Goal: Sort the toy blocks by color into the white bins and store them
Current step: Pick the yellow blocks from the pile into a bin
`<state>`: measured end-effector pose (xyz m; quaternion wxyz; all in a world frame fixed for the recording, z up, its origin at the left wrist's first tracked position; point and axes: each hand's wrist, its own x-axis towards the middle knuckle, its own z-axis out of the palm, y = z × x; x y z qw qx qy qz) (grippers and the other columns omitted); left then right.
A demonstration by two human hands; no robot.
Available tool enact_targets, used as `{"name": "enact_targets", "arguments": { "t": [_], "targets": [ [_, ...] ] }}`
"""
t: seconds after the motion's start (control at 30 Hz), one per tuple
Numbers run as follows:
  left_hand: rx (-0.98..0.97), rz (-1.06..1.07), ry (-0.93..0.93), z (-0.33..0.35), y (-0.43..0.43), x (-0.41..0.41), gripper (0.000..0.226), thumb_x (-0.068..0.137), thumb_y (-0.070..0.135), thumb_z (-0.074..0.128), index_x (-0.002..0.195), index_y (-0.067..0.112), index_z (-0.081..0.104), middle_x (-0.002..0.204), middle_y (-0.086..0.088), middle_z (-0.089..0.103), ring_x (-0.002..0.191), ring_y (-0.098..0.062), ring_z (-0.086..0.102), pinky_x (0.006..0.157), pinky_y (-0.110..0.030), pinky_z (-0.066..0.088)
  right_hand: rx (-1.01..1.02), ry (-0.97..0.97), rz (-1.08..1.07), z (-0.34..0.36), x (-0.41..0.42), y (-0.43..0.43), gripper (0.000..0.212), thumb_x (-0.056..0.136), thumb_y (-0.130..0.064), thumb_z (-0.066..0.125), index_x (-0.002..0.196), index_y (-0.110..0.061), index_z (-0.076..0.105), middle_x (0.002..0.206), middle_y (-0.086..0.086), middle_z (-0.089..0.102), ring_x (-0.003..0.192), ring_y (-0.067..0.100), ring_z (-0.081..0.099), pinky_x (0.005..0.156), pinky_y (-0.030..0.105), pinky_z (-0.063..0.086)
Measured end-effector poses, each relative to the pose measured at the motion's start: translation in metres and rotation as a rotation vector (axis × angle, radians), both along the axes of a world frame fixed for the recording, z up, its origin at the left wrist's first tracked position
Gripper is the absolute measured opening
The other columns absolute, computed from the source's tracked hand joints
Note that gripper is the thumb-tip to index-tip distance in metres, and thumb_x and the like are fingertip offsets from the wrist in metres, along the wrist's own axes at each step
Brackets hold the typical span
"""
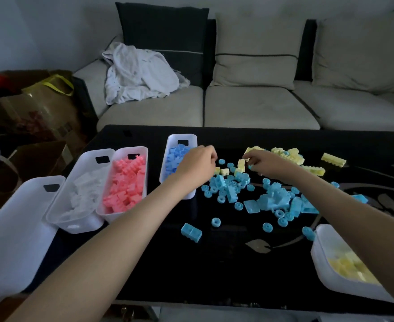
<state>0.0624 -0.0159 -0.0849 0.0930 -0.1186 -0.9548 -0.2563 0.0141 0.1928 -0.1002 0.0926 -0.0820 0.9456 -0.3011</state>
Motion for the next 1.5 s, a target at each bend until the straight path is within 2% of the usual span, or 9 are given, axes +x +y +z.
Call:
{"name": "enact_targets", "arguments": {
  "t": [0.1, 0.17, 0.33, 0.5, 0.67, 0.87, 1.03, 1.33, 1.5],
  "targets": [
    [-0.159, -0.053, -0.05, 0.0, 0.028, -0.026, 0.029, 0.095, 0.009, 0.043, 0.12, 0.015, 0.057, 0.116, -0.005, 0.059, 0.107, -0.023, 0.053, 0.089, -0.036, 0.045, 0.115, 0.09, 0.007, -0.008, -0.019, 0.011, 0.053, 0.091, 0.004, 0.038, 0.136, -0.023, 0.044, 0.135, 0.01, 0.048, 0.105, 0.023, 0.055, 0.083, 0.032, 0.047],
    [-0.347, -0.065, -0.137, -0.003, 0.044, -0.044, 0.036, 0.095, 0.01, 0.045, 0.128, 0.022, 0.051, 0.125, -0.006, 0.056, 0.119, -0.027, 0.047, 0.099, -0.043, 0.039, 0.209, 0.117, 0.051, -0.013, -0.035, 0.013, 0.063, 0.091, 0.005, 0.038, 0.145, -0.027, 0.031, 0.147, 0.01, 0.033, 0.123, 0.025, 0.045, 0.091, 0.03, 0.041],
    [-0.713, 0.009, -0.417, -0.02, 0.057, -0.072, 0.05, 0.093, 0.009, 0.044, 0.142, 0.02, 0.038, 0.138, -0.012, 0.044, 0.131, -0.034, 0.036, 0.107, -0.046, 0.029, 0.439, -0.014, 0.194, -0.032, -0.066, 0.009, 0.074, 0.095, -0.011, 0.043, 0.149, -0.042, 0.002, 0.159, 0.003, 0.0, 0.144, 0.033, 0.008, 0.114, 0.047, 0.021],
    [-0.653, 0.041, -0.448, -0.027, 0.055, -0.079, 0.037, 0.092, 0.01, 0.048, 0.129, 0.015, 0.049, 0.121, -0.01, 0.053, 0.112, -0.03, 0.051, 0.1, -0.044, 0.033, 0.535, 0.022, 0.22, -0.039, -0.073, 0.001, 0.051, 0.093, -0.019, 0.049, 0.142, -0.027, 0.033, 0.15, 0.007, 0.023, 0.134, 0.032, 0.03, 0.108, 0.048, 0.031],
    [-0.588, 0.058, -0.384, -0.033, 0.057, -0.08, 0.027, 0.094, 0.016, 0.049, 0.119, 0.019, 0.058, 0.113, -0.004, 0.059, 0.111, -0.028, 0.049, 0.099, -0.045, 0.029, 0.454, 0.072, 0.31, -0.032, -0.063, 0.014, 0.028, 0.09, -0.024, 0.058, 0.117, -0.018, 0.056, 0.113, 0.0, 0.04, 0.103, 0.021, 0.049, 0.084, 0.028, 0.038],
    [-0.487, 0.014, -0.36, -0.025, 0.057, -0.073, 0.026, 0.095, 0.03, 0.053, 0.12, 0.025, 0.059, 0.116, 0.0, 0.06, 0.116, -0.025, 0.048, 0.102, -0.046, 0.028, 0.402, 0.138, 0.31, -0.025, -0.049, 0.023, 0.018, 0.092, -0.023, 0.056, 0.108, -0.018, 0.058, 0.103, -0.003, 0.041, 0.094, 0.015, 0.045, 0.078, 0.024, 0.03],
    [-0.459, 0.022, -0.378, -0.028, 0.062, -0.071, 0.028, 0.094, 0.038, 0.053, 0.12, 0.027, 0.059, 0.115, 0.001, 0.061, 0.113, -0.023, 0.051, 0.105, -0.046, 0.027, 0.342, 0.13, 0.328, -0.028, -0.043, 0.017, 0.034, 0.09, -0.021, 0.059, 0.123, -0.021, 0.051, 0.11, -0.001, 0.042, 0.1, 0.018, 0.048, 0.083, 0.025, 0.036],
    [-0.404, 0.039, -0.251, -0.023, 0.06, -0.064, 0.022, 0.096, 0.031, 0.05, 0.116, 0.025, 0.058, 0.109, 0.001, 0.063, 0.107, -0.023, 0.053, 0.089, -0.039, 0.028, 0.321, 0.217, 0.243, -0.028, -0.04, 0.019, 0.024, 0.095, -0.012, 0.049, 0.116, -0.017, 0.06, 0.116, 0.006, 0.051, 0.107, 0.023, 0.052, 0.084, 0.025, 0.038],
    [-0.22, 0.019, -0.186, -0.011, 0.06, -0.049, 0.019, 0.096, 0.024, 0.051, 0.112, 0.02, 0.059, 0.099, -0.002, 0.063, 0.092, -0.022, 0.061, 0.07, -0.031, 0.044, 0.178, 0.267, 0.131, -0.008, -0.021, 0.035, 0.02, 0.095, -0.018, 0.049, 0.111, -0.02, 0.061, 0.111, 0.001, 0.052, 0.099, 0.017, 0.053, 0.081, 0.026, 0.041]
  ]
}}
